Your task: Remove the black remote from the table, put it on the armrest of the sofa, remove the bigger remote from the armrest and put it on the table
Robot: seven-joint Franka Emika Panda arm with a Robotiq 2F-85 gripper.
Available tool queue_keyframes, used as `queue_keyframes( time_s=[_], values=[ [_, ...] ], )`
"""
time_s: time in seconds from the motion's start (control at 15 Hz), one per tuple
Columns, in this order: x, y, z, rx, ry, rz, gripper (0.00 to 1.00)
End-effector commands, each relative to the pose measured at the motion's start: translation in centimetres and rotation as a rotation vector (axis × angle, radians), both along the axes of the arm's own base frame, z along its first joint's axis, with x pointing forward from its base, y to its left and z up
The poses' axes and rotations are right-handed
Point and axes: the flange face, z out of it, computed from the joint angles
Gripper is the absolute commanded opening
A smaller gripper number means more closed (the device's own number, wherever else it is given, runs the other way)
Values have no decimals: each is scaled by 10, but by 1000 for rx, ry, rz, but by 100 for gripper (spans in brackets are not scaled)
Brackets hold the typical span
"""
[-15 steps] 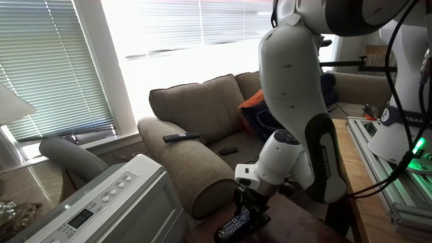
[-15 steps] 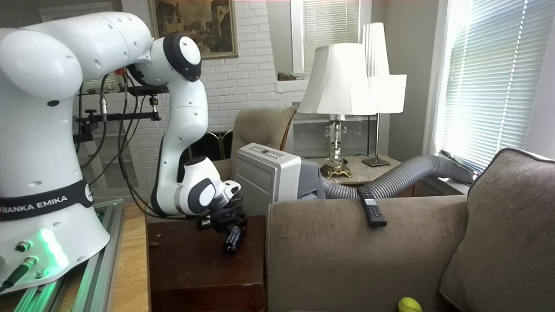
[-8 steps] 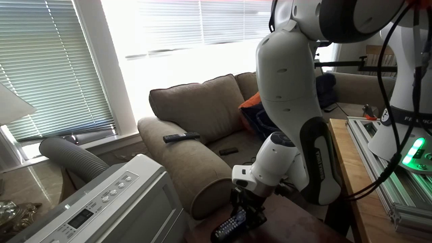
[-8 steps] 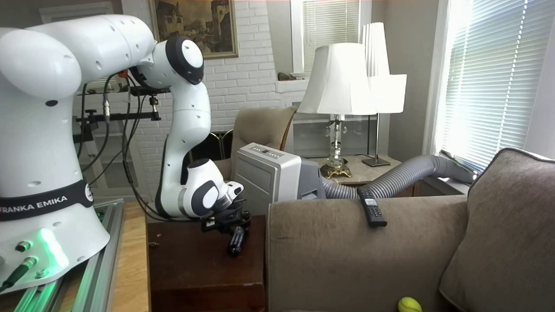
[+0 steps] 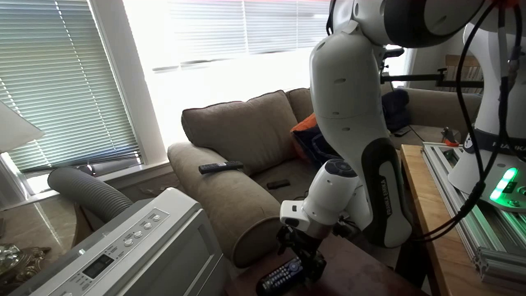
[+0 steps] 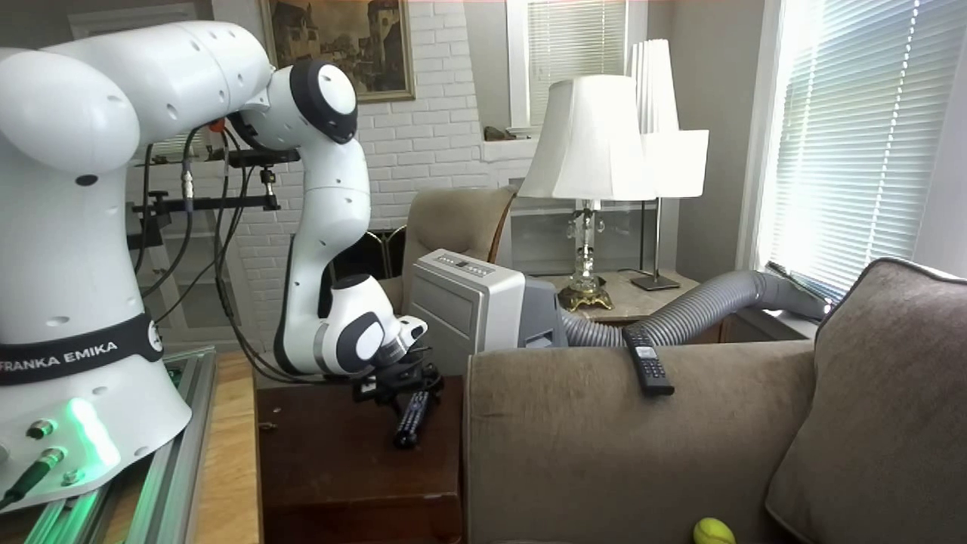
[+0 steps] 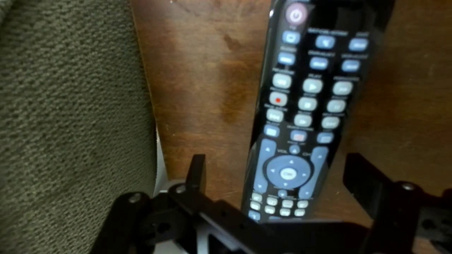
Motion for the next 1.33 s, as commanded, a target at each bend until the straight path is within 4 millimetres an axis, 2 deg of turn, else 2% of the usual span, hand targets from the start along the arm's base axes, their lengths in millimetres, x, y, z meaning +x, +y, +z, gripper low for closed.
queue_keyframes(
  time_s=[0.0, 0.27, 0.47, 0.67, 0.73, 0.87, 0.93, 1.0, 1.07, 1.13, 1.27],
  values=[
    [5, -1, 42, -24, 84, -1, 100],
    [25, 3, 100, -63, 151, -25, 100],
    [44, 20, 153, -74, 194, -21, 100],
    [57, 54, 214, -80, 235, -25, 100],
    [61, 68, 225, -60, 246, -29, 100],
    [64, 103, 260, -24, 278, -62, 100],
    [65, 119, 267, 2, 298, -94, 100],
    [68, 138, 281, 20, 319, -148, 100],
    [72, 149, 284, 32, 340, -181, 100],
    [65, 131, 277, 11, 294, -109, 100],
    [67, 150, 288, 27, 311, -140, 100]
  ],
)
